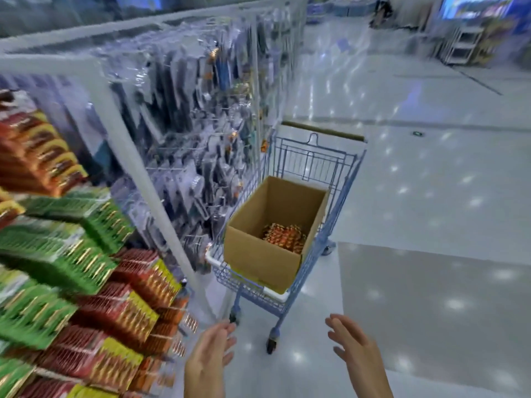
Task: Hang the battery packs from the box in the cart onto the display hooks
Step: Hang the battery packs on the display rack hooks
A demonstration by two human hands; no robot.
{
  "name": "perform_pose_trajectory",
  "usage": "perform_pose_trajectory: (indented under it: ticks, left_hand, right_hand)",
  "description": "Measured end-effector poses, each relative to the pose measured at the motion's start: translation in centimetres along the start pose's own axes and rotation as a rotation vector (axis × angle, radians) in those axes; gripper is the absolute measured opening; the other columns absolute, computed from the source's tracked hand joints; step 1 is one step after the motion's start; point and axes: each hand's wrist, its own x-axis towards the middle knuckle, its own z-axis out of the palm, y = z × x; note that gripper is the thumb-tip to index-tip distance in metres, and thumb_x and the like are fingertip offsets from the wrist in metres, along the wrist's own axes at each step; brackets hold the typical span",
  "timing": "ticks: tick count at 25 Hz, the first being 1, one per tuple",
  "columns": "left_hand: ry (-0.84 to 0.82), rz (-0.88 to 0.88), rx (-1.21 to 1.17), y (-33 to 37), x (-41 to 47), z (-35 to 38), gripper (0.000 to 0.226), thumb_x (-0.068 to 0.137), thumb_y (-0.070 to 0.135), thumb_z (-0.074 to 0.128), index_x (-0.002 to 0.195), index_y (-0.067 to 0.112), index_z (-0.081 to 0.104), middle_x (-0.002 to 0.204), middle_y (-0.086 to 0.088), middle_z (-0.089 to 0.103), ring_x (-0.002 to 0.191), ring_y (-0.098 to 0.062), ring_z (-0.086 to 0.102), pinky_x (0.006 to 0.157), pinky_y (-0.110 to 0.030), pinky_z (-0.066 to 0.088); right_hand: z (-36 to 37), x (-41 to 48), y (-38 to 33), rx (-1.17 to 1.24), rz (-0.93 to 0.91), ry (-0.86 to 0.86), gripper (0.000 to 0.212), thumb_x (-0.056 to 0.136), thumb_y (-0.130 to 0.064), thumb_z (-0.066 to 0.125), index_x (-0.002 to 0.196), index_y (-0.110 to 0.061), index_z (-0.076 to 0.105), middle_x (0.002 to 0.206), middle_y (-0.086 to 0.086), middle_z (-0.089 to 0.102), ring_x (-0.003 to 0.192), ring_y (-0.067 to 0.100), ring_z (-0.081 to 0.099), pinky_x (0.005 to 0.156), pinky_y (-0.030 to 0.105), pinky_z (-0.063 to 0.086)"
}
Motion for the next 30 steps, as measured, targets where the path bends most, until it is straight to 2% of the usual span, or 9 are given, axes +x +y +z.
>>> perform_pose_trajectory:
  ticks: [5, 8, 12, 15, 18, 24, 26, 28, 30]
  left_hand:
    - [-0.03, -0.027, 0.04, 1.0, 7.7, 4.9, 0.019, 0.105, 0.017, 0.056, 0.102, 0.018, 0.075, 0.093, 0.008, 0.08, 0.099, -0.025, 0.07, 0.075, -0.035, 0.05]
    - [-0.069, -0.031, 0.069, 3.1, 12.9, 7.9, 0.019, 0.105, 0.02, 0.056, 0.105, 0.018, 0.075, 0.096, 0.008, 0.08, 0.102, -0.023, 0.071, 0.078, -0.034, 0.052]
    - [-0.151, -0.01, 0.13, 5.7, 19.9, 11.3, 0.021, 0.106, 0.024, 0.055, 0.109, 0.023, 0.075, 0.106, 0.008, 0.079, 0.104, -0.017, 0.073, 0.088, -0.034, 0.054]
    - [-0.184, 0.026, 0.201, 7.2, 23.9, 13.8, 0.022, 0.107, 0.022, 0.053, 0.11, 0.024, 0.075, 0.108, 0.009, 0.078, 0.104, -0.012, 0.073, 0.093, -0.037, 0.056]
    - [-0.157, -0.005, 0.231, 7.8, 26.9, 16.4, 0.022, 0.107, 0.019, 0.053, 0.111, 0.023, 0.074, 0.106, 0.008, 0.078, 0.102, -0.012, 0.073, 0.095, -0.038, 0.056]
    - [-0.038, -0.068, 0.28, 6.7, 32.2, 22.6, 0.021, 0.106, 0.017, 0.054, 0.112, 0.023, 0.073, 0.108, 0.009, 0.077, 0.107, -0.016, 0.072, 0.096, -0.038, 0.056]
    - [0.026, -0.166, 0.248, 5.9, 34.3, 24.8, 0.02, 0.107, 0.016, 0.055, 0.116, 0.02, 0.073, 0.108, 0.004, 0.078, 0.105, -0.018, 0.074, 0.095, -0.039, 0.057]
    - [0.075, -0.344, 0.227, 4.5, 37.6, 26.8, 0.018, 0.107, 0.018, 0.056, 0.117, 0.016, 0.07, 0.108, -0.002, 0.078, 0.103, -0.02, 0.074, 0.094, -0.039, 0.058]
    - [0.116, -0.459, 0.323, 1.8, 41.6, 28.0, 0.017, 0.105, 0.021, 0.057, 0.114, 0.013, 0.069, 0.107, -0.005, 0.076, 0.103, -0.024, 0.073, 0.094, -0.043, 0.059]
  right_hand:
    - [2.6, 7.2, -2.8, -0.01, 0.025, 0.043, 0.007, 0.098, -0.019, 0.067, 0.098, -0.018, 0.074, 0.109, 0.011, 0.075, 0.105, 0.029, 0.067, 0.09, 0.043, 0.047]
    - [5.2, 11.7, -5.5, -0.03, 0.055, 0.071, 0.009, 0.099, -0.023, 0.066, 0.102, -0.018, 0.072, 0.112, 0.01, 0.074, 0.106, 0.026, 0.066, 0.089, 0.04, 0.047]
    - [8.4, 17.0, -8.9, -0.088, 0.071, 0.079, 0.012, 0.099, -0.029, 0.065, 0.104, -0.021, 0.072, 0.111, 0.004, 0.074, 0.106, 0.021, 0.067, 0.087, 0.038, 0.048]
    - [10.1, 20.3, -10.7, -0.121, 0.048, 0.065, 0.012, 0.1, -0.03, 0.064, 0.105, -0.023, 0.072, 0.109, -0.001, 0.075, 0.107, 0.019, 0.067, 0.092, 0.04, 0.052]
    - [11.4, 24.2, -12.3, -0.158, 0.048, 0.051, 0.013, 0.1, -0.033, 0.063, 0.104, -0.026, 0.073, 0.097, -0.013, 0.076, 0.104, 0.011, 0.068, 0.088, 0.034, 0.052]
    - [12.7, 34.6, -14.6, -0.198, 0.12, -0.093, 0.015, 0.101, -0.033, 0.062, 0.111, -0.028, 0.072, 0.107, -0.013, 0.073, 0.105, 0.003, 0.067, 0.08, 0.02, 0.05]
    - [13.1, 37.7, -14.9, -0.245, 0.149, -0.134, 0.017, 0.102, -0.036, 0.061, 0.114, -0.03, 0.071, 0.111, -0.014, 0.071, 0.108, 0.003, 0.065, 0.083, 0.019, 0.05]
    - [13.4, 40.0, -14.9, -0.266, 0.164, -0.172, 0.017, 0.102, -0.037, 0.061, 0.114, -0.033, 0.071, 0.111, -0.016, 0.071, 0.109, 0.002, 0.065, 0.091, 0.022, 0.052]
    - [13.5, 41.9, -14.5, -0.284, 0.19, -0.184, 0.016, 0.101, -0.037, 0.063, 0.113, -0.033, 0.073, 0.11, -0.018, 0.072, 0.109, 0.001, 0.065, 0.098, 0.028, 0.053]
